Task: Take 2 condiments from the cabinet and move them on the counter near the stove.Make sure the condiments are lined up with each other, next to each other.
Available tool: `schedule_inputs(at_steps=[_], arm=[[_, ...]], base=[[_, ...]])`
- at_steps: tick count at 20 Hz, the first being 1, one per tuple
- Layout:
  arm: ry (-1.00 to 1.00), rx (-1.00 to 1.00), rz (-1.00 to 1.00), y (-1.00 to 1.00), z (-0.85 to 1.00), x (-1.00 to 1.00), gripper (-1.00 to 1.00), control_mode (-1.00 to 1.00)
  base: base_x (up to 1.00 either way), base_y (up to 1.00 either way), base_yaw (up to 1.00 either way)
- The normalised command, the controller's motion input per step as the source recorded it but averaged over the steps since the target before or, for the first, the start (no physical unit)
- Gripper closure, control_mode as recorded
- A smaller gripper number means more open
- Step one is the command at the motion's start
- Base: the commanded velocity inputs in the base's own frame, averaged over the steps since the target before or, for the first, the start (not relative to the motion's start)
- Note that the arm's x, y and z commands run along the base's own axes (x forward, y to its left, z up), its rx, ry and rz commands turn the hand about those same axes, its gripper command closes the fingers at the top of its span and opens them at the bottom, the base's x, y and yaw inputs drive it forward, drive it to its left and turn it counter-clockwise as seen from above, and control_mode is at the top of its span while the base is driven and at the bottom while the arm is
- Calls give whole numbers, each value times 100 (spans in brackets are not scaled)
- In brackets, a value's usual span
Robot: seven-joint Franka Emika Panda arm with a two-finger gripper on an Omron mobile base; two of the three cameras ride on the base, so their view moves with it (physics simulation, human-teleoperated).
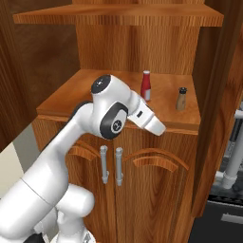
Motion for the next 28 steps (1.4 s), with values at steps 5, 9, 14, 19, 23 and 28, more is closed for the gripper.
schedule_inputs(at_steps=[5, 9, 14, 19, 23, 28], arm=[[0, 0, 0, -14, 1, 42, -100, -100], [0, 0, 0, -19, 0, 39, -100, -100], [0, 0, 0, -23, 0, 34, -100, -100], [0, 0, 0, -25, 0, 28, -100, -100], [0, 0, 0, -20, 0, 31, -100, -100], [0, 0, 0, -14, 0, 31, -100, -100]], base=[[0, 0, 0], [0, 0, 0], [0, 0, 0], [0, 0, 0], [0, 0, 0], [0, 0, 0]])
